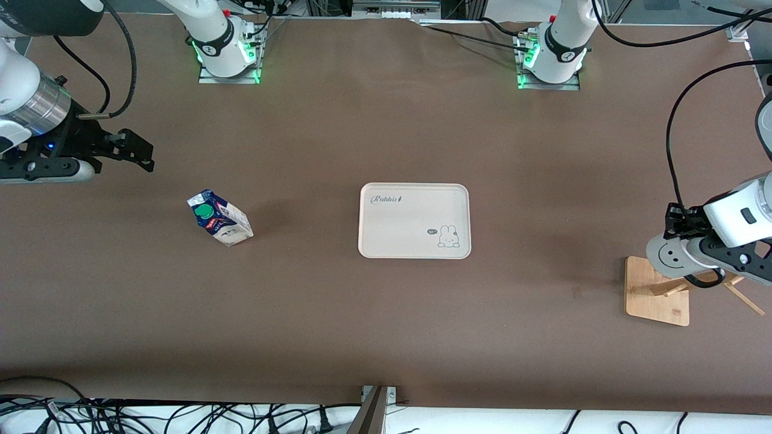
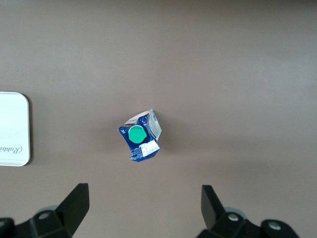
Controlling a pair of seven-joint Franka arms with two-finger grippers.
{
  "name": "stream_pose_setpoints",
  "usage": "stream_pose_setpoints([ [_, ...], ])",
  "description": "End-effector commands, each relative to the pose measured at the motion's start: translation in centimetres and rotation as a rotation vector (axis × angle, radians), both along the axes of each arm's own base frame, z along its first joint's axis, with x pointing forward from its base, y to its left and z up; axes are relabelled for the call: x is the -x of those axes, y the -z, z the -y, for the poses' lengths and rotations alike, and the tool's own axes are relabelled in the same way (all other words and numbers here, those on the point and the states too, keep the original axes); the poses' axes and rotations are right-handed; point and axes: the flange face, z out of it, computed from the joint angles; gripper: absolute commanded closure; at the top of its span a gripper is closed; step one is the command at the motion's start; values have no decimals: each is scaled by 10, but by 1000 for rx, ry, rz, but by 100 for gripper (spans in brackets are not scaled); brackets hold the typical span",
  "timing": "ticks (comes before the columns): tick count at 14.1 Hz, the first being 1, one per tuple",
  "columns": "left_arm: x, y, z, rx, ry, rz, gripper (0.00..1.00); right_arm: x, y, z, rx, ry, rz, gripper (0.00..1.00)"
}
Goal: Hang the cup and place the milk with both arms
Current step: 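Lower the mug handle onto a stand peg with the left gripper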
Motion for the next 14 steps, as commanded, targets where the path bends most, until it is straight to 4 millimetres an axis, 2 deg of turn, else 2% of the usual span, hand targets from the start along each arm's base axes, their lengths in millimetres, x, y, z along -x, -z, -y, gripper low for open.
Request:
stream_pose_setpoints([
  [1, 2, -9, -2, 19, 97, 14, 100, -1, -4, 2, 10, 4, -1, 0],
  [5, -3, -12, -13, 14, 181, 62, 100, -1, -4, 2, 9, 7, -1, 0],
  [10, -3, -9, -37, 21, 143, 67, 100, -1, -5, 2, 9, 12, 1, 0],
  [14, -4, -7, -44, 22, 133, 66, 100, -1, -4, 2, 9, 12, -1, 0],
])
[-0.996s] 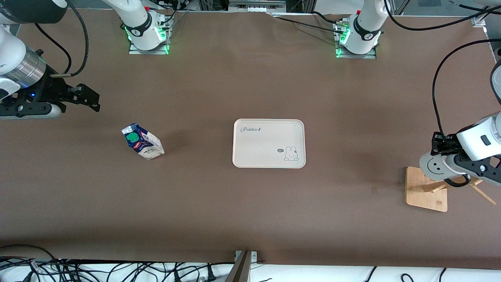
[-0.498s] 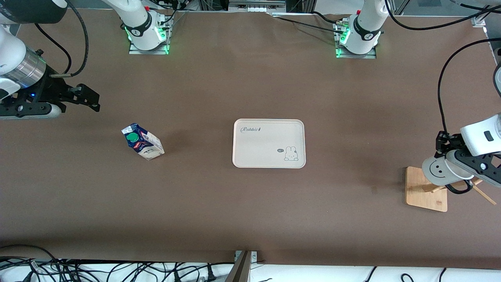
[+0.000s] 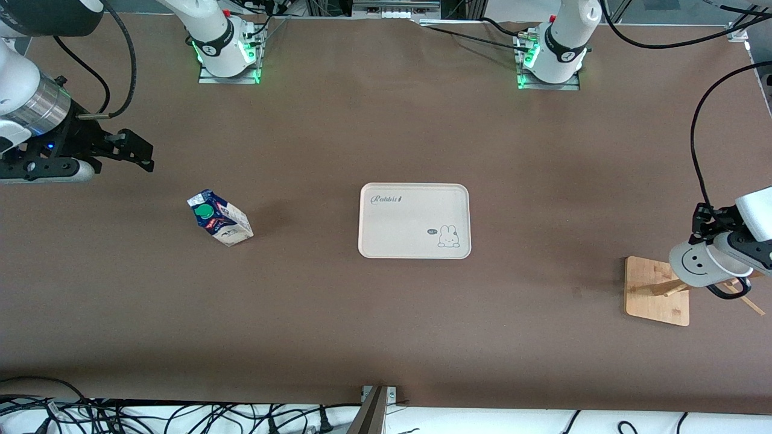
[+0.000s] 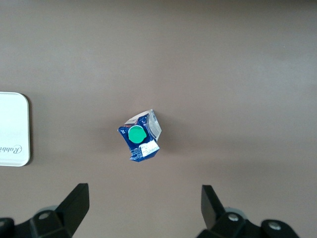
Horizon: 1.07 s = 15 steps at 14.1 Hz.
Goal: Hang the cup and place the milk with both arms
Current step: 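Lower the mug handle onto a stand peg with the left gripper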
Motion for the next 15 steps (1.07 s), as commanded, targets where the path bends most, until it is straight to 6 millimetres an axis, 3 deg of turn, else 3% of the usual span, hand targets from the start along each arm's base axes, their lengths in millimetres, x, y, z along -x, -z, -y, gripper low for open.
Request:
stream_pose_setpoints([
  [1, -1, -2, -3, 23, 20, 14, 100, -1, -4, 1, 9, 11, -1, 0],
  [7, -5, 16, -43, 67, 32, 31, 100, -1, -4, 1, 9, 13, 0, 0],
  [8, -5, 16, -41, 69, 27, 31, 100, -1, -5, 1, 9, 11, 1, 0],
  [9, -5, 15, -40, 68, 15, 30, 90, -1, -4, 1, 9, 11, 0, 0],
  [10, -5, 14, -38, 68, 12, 33, 72, -1, -4, 1, 9, 13, 0, 0],
  [11, -5, 13, -37, 71, -5, 34, 21, -1, -4, 1, 9, 11, -1, 0],
  [12, -4, 10, -39, 94, -23, 42, 0, -1, -4, 1, 8, 13, -1, 0],
  [15, 0, -6, -36, 125, -28, 60, 0, -1, -5, 1, 9, 13, 1, 0],
])
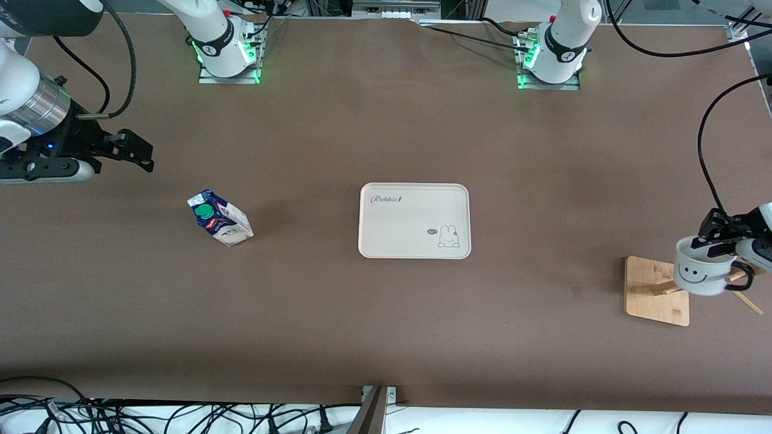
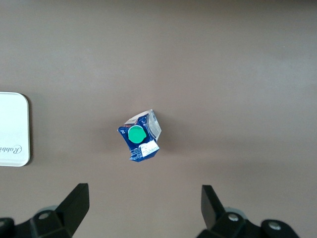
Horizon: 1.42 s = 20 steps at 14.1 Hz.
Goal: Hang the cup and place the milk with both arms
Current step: 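Lower the mug handle onto a stand peg with the left gripper, then open the left gripper and draw it back from the hung mug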
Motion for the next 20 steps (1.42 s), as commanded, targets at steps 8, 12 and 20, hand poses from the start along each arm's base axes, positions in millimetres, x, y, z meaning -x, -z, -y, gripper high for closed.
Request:
stream_pose_setpoints([
  [8, 55, -85, 29, 57, -428, -176, 0, -1, -5, 2, 7, 11, 1, 0],
  [12, 61, -102, 41, -26, -536, -188, 0, -1, -4, 2, 8, 11, -1, 0],
  [20, 65, -98, 58, -93, -501, -227, 0, -1, -4, 3, 8, 11, -2, 0],
])
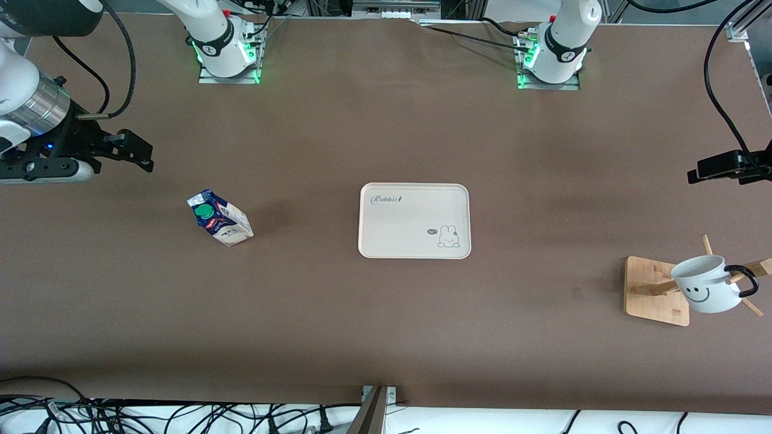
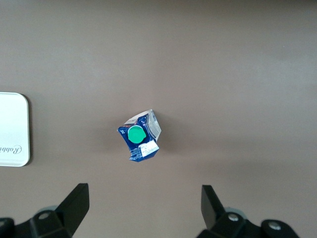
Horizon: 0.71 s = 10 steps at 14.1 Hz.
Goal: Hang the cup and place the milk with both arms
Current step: 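Open the left gripper and draw it back from the hung mug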
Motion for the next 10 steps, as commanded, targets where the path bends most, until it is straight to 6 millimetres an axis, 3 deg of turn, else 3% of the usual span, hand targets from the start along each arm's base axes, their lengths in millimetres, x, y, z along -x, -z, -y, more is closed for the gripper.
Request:
stream_pose_setpoints([
  [1, -1, -6, 26, -36, 39, -3, 0, -1, -4, 2, 10, 10, -2, 0],
  [7, 3, -11, 55, -89, 93, 13, 0, -1, -4, 3, 8, 10, -2, 0],
  [10, 22, -14, 47, -67, 84, 99, 0, -1, -4, 2, 8, 10, -2, 0],
])
